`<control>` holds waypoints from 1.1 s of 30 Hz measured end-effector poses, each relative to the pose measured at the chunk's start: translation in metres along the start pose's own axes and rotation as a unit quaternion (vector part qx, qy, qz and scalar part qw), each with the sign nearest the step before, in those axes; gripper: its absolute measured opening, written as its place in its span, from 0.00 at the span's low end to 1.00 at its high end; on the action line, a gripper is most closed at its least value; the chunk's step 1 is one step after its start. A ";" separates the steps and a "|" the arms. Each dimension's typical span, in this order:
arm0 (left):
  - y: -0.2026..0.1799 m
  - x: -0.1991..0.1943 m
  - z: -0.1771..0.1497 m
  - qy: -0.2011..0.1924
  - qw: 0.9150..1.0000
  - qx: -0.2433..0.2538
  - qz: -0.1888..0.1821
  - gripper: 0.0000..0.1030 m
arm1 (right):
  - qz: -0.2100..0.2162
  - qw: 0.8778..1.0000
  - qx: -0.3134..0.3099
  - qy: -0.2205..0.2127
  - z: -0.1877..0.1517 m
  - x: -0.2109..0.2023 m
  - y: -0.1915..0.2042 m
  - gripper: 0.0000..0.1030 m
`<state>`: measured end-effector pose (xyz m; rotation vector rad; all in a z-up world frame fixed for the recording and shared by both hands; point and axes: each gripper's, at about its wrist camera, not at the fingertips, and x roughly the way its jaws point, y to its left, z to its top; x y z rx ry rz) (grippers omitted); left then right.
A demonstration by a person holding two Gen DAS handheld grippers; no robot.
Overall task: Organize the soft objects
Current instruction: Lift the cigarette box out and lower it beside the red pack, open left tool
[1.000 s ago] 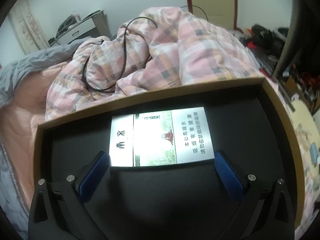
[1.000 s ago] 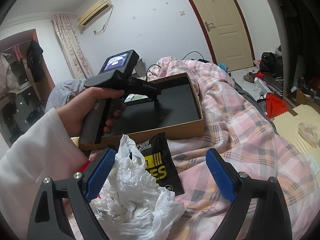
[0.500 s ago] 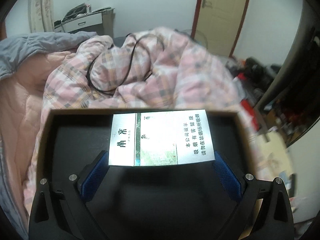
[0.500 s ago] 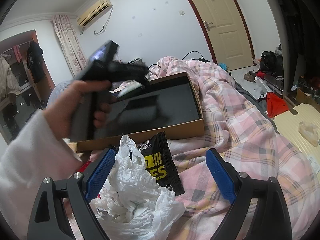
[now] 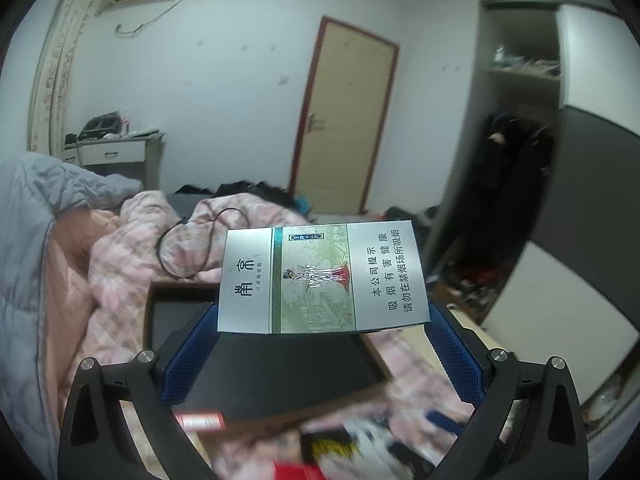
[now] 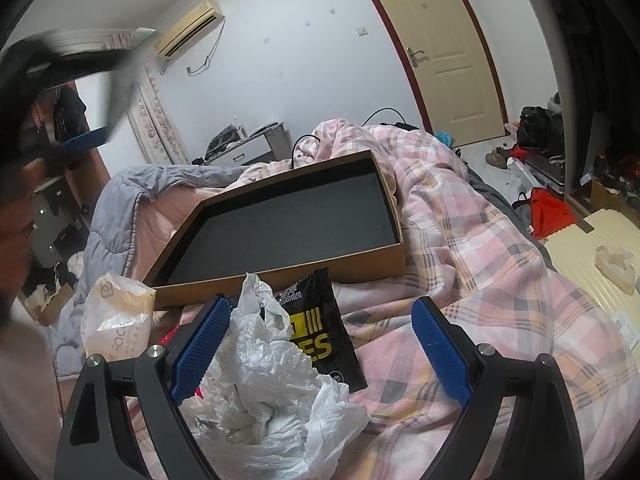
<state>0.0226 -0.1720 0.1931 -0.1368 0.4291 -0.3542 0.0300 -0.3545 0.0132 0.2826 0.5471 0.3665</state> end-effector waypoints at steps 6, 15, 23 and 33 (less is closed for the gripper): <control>-0.001 -0.053 -0.109 -0.056 0.995 0.049 0.068 0.97 | -0.005 1.000 -0.006 -0.006 -0.001 -0.004 0.004 0.89; 0.038 -0.026 -0.149 -0.023 0.996 -0.045 0.071 0.98 | -0.010 1.000 -0.023 -0.010 0.000 -0.005 0.011 0.89; 0.046 -0.022 -0.161 -0.016 0.989 -0.013 0.144 0.98 | -0.020 0.999 -0.040 -0.022 0.000 -0.008 0.016 0.89; 0.042 -0.009 -0.170 0.002 0.993 0.004 0.117 0.98 | -0.023 0.998 -0.046 -0.028 -0.001 -0.008 0.018 0.89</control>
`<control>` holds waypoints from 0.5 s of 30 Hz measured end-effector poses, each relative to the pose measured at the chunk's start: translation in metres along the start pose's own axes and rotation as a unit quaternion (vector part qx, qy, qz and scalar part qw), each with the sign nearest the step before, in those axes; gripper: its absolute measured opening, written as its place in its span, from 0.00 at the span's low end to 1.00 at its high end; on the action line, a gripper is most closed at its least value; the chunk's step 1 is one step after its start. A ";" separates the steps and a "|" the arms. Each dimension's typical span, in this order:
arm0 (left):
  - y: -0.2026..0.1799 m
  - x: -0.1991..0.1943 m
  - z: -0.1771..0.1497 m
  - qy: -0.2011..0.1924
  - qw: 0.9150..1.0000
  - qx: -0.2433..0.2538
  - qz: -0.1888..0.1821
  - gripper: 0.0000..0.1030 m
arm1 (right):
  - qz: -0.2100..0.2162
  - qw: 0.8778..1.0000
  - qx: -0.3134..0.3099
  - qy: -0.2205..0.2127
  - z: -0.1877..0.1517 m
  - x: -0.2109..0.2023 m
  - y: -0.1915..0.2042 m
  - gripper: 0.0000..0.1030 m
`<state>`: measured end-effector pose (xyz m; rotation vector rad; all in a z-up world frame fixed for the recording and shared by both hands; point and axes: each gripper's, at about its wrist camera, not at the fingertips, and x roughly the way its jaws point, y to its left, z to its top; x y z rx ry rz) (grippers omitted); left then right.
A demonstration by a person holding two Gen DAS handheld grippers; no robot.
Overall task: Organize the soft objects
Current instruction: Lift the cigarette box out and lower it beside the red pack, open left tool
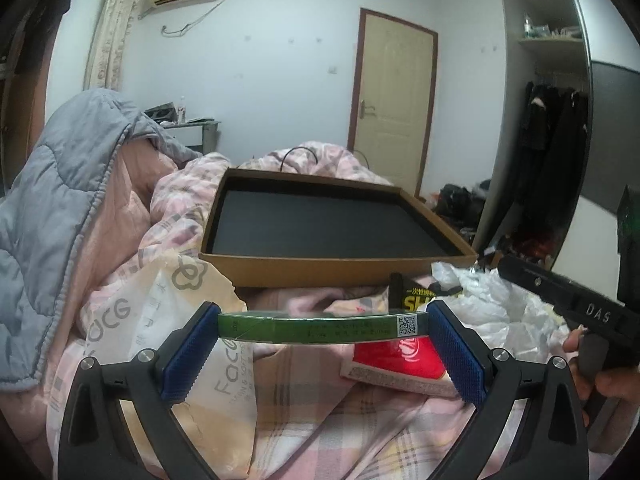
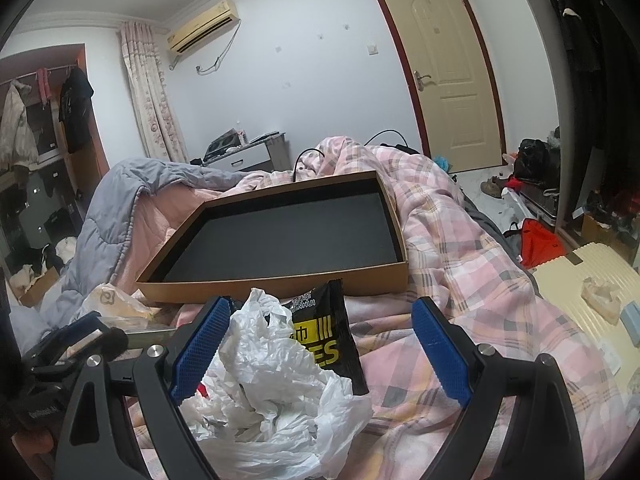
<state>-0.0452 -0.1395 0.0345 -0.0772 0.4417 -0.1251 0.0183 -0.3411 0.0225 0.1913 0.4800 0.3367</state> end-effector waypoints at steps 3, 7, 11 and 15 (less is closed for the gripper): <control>0.001 -0.001 0.000 -0.002 1.000 -0.006 0.002 0.98 | -0.002 1.000 -0.005 -0.003 -0.001 -0.001 0.003 0.89; 0.000 -0.013 0.001 -0.038 0.999 -0.001 0.020 0.98 | -0.004 1.000 -0.010 -0.006 0.000 -0.003 0.004 0.89; -0.004 -0.037 0.001 -0.111 0.993 0.011 0.043 1.00 | -0.006 1.000 -0.012 -0.009 0.000 -0.004 0.005 0.89; -0.002 -0.051 0.000 -0.162 0.986 0.011 0.041 1.00 | -0.007 1.000 -0.016 -0.011 0.000 -0.004 0.006 0.89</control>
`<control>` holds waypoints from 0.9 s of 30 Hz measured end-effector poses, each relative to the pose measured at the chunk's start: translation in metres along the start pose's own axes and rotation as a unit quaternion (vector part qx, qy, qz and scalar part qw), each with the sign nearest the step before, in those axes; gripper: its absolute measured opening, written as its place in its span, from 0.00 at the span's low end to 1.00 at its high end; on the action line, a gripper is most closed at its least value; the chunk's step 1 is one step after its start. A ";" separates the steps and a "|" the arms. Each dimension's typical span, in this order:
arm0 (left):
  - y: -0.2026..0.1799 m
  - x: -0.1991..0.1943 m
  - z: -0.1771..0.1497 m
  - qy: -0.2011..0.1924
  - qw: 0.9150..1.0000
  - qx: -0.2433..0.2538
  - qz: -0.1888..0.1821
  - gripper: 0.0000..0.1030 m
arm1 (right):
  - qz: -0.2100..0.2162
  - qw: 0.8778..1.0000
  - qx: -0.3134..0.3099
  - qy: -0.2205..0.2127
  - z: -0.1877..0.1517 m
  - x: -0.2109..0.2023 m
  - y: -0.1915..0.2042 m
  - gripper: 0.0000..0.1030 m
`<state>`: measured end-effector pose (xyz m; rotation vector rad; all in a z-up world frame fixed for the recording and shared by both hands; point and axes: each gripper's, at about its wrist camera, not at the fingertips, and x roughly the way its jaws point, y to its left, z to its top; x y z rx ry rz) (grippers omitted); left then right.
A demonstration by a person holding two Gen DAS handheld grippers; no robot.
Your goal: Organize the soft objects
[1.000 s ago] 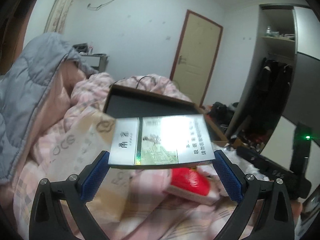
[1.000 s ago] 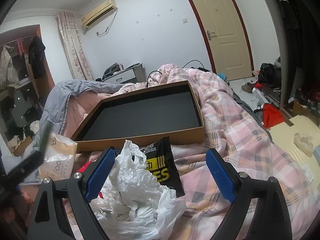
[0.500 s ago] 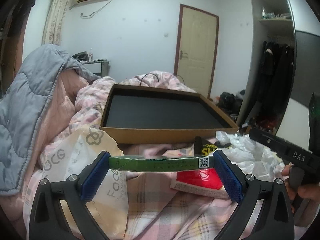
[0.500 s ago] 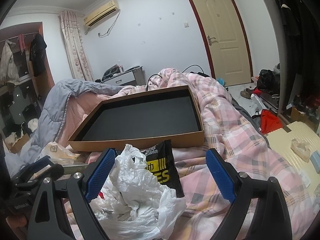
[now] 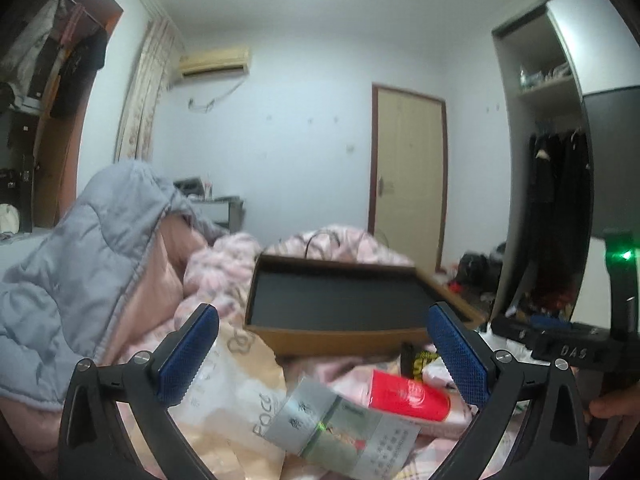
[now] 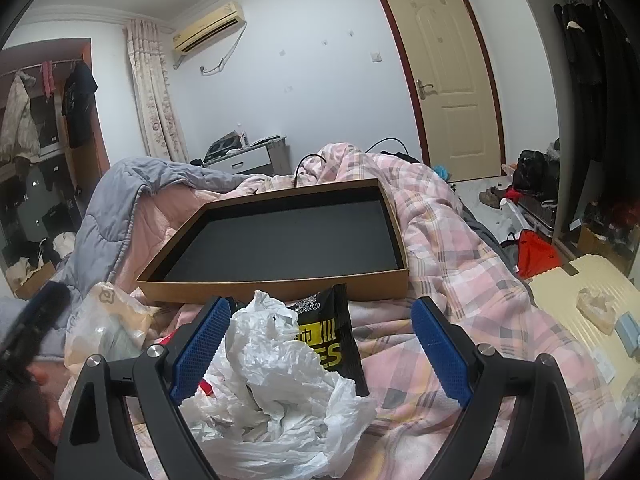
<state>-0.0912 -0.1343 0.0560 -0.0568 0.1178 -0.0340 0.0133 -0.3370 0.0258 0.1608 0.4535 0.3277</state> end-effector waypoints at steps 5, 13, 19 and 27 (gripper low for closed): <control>0.005 0.006 0.000 0.008 1.000 -0.012 -0.016 1.00 | -0.002 1.000 -0.005 -0.004 0.001 -0.001 0.001 0.89; 0.006 -0.002 -0.002 -0.015 1.000 -0.012 -0.011 1.00 | -0.011 1.000 -0.007 -0.026 0.002 -0.009 0.001 0.89; -0.001 -0.007 -0.001 -0.027 1.000 0.003 -0.010 1.00 | -0.021 0.997 -0.021 -0.076 0.004 -0.023 0.005 0.89; -0.010 -0.028 -0.001 -0.083 0.996 0.026 -0.010 1.00 | -0.021 0.996 -0.033 -0.082 0.004 -0.020 0.008 0.89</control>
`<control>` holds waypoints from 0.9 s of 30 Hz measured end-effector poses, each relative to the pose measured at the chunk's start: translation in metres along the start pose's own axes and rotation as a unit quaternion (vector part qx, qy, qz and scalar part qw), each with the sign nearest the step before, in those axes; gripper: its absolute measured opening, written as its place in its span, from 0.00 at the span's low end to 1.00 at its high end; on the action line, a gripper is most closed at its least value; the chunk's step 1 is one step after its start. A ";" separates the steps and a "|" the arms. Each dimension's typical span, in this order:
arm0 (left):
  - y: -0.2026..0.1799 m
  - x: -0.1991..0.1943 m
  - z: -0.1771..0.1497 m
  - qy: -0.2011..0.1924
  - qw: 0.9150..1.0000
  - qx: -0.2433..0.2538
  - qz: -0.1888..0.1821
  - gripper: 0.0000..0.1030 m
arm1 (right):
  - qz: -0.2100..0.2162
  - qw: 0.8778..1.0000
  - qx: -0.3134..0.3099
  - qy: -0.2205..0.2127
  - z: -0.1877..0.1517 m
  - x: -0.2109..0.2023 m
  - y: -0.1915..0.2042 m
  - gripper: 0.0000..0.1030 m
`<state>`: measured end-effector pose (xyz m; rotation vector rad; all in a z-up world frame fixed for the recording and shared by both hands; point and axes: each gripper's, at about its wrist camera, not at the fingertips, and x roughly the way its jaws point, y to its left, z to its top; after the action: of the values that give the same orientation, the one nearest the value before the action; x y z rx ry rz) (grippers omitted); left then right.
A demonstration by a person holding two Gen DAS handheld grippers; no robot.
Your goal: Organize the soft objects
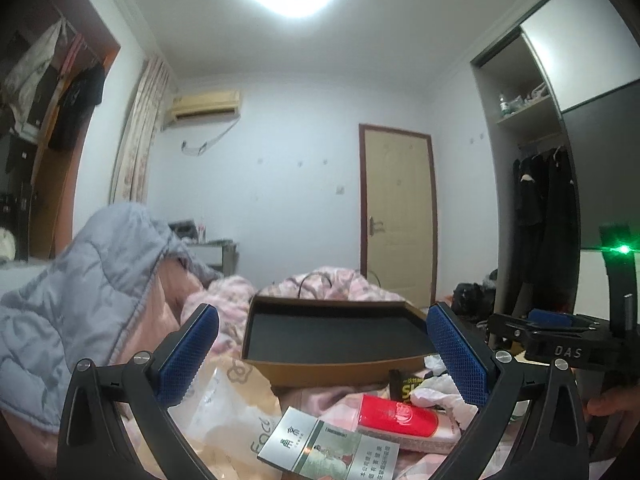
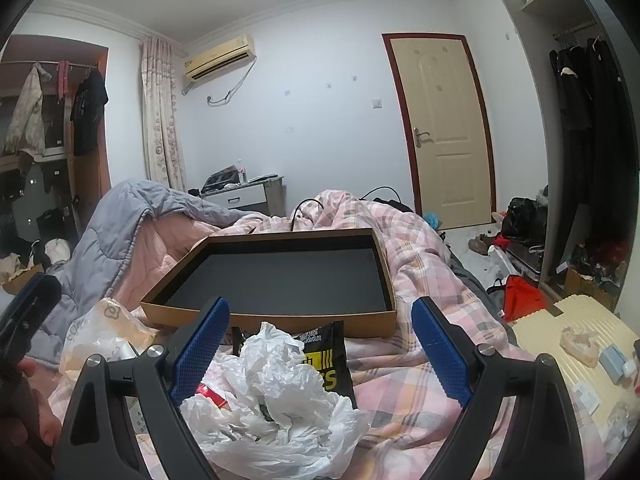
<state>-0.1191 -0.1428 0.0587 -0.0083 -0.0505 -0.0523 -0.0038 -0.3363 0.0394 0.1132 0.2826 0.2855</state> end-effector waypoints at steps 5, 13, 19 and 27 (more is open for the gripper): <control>-0.008 -0.007 0.001 -0.018 0.999 0.016 -0.024 1.00 | 0.001 1.000 -0.001 0.000 -0.001 -0.001 0.000 0.89; -0.014 -0.010 0.001 -0.027 0.999 0.024 -0.033 1.00 | 0.002 1.000 -0.002 0.001 -0.001 -0.001 0.000 0.89; -0.008 -0.007 0.001 -0.019 0.999 0.013 -0.034 1.00 | 0.002 1.000 -0.003 0.001 -0.001 -0.001 0.001 0.89; -0.007 -0.004 0.002 -0.013 0.999 0.009 -0.035 1.00 | 0.002 1.000 -0.004 0.000 -0.001 0.000 0.000 0.89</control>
<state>-0.1235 -0.1493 0.0602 0.0113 -0.0768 -0.1221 -0.0044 -0.3363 0.0388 0.1059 0.2815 0.2901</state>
